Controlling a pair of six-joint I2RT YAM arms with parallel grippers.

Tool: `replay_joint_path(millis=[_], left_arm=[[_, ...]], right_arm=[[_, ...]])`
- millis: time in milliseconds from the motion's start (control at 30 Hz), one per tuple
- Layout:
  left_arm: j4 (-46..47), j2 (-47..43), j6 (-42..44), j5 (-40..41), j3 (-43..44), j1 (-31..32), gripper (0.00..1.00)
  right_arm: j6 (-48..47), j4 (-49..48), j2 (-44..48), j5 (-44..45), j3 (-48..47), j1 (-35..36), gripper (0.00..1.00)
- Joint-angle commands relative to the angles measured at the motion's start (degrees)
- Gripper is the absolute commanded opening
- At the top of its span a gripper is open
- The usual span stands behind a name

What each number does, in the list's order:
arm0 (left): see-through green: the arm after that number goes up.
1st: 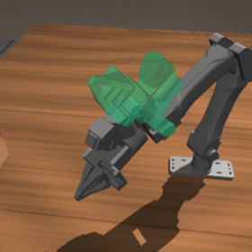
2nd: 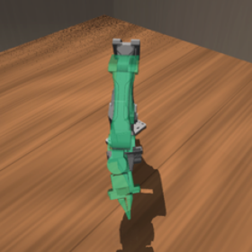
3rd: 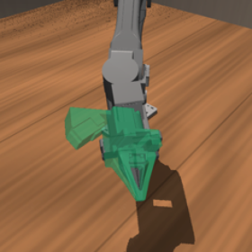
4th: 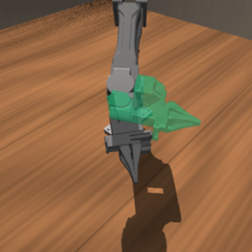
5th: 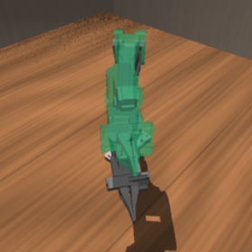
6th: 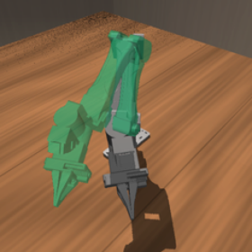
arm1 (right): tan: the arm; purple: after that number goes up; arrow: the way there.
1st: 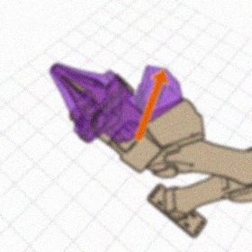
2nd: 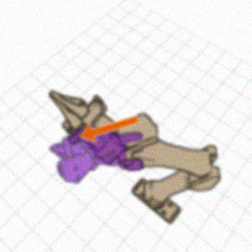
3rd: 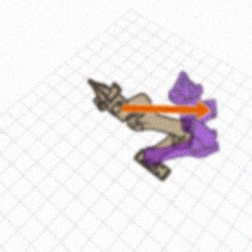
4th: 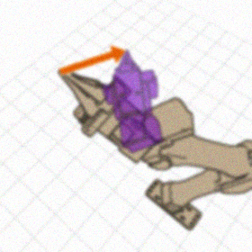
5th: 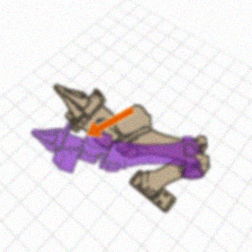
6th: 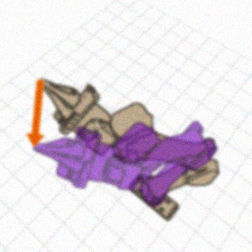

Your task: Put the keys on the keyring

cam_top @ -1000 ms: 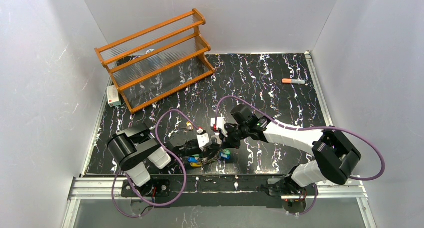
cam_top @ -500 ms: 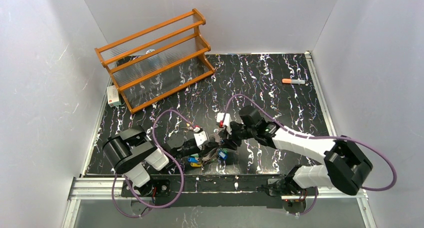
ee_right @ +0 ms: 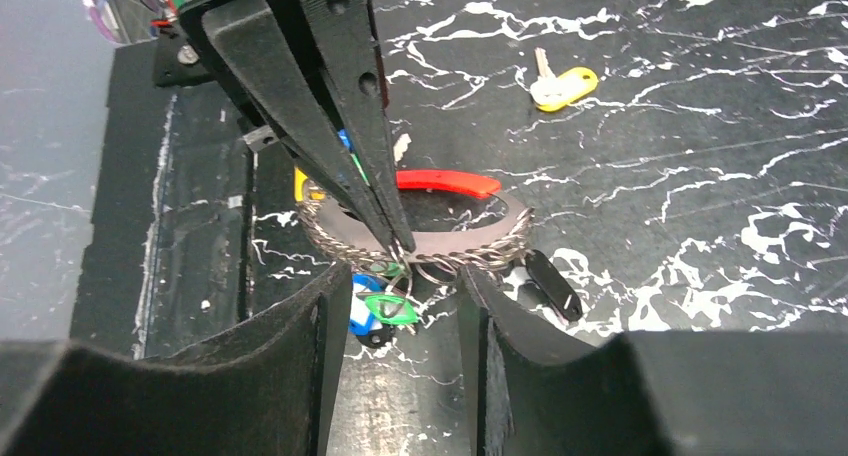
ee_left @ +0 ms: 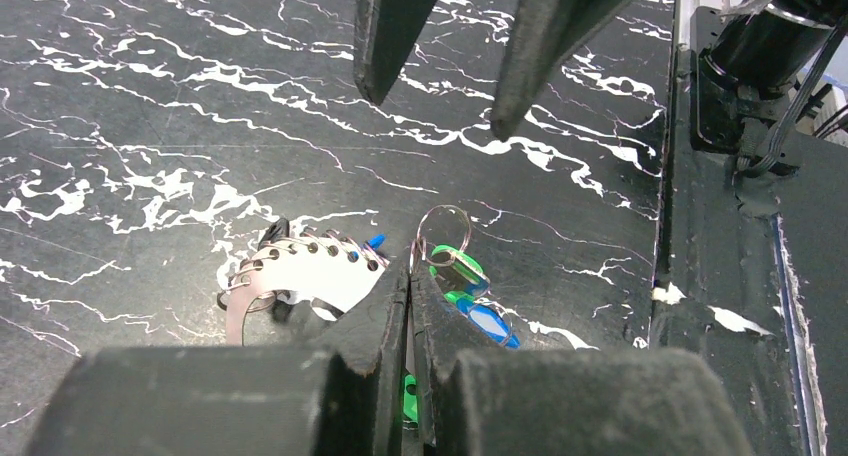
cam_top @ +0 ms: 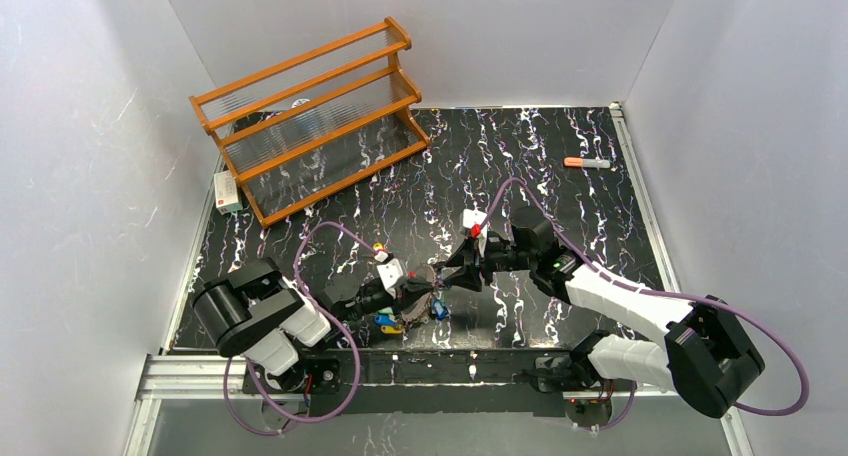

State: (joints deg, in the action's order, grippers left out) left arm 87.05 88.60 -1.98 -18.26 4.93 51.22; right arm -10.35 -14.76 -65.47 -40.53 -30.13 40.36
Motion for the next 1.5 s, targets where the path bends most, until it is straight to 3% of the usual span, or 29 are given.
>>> replay_joint_path(millis=[0,267,567,700,900,1467], left_arm=[[13.3,-3.0,-0.6,2.3,-1.0,0.1,0.00],[13.4,-3.5,-0.4,2.4,-1.8,0.0,0.00],[13.4,-4.1,-0.2,2.3,-1.9,0.0,0.00],[13.4,-4.3,-0.1,2.2,-2.0,0.1,0.00],[13.5,-4.9,-0.1,1.8,-2.1,0.0,0.00],[13.4,-12.5,0.4,2.5,-2.9,0.1,0.00]], right_arm=[[3.1,-4.4,0.2,-4.4,-0.1,-0.1,0.52],[3.4,-1.0,-3.9,-4.1,-2.1,-0.2,0.45],[7.8,-5.1,-9.2,-6.9,-2.7,-0.2,0.39],[9.9,-7.7,-10.9,-8.5,-2.5,-0.1,0.30],[9.9,-9.1,-12.5,-8.9,-2.5,-0.2,0.01],[10.4,-5.6,-8.3,-6.0,-4.3,-0.1,0.01]])
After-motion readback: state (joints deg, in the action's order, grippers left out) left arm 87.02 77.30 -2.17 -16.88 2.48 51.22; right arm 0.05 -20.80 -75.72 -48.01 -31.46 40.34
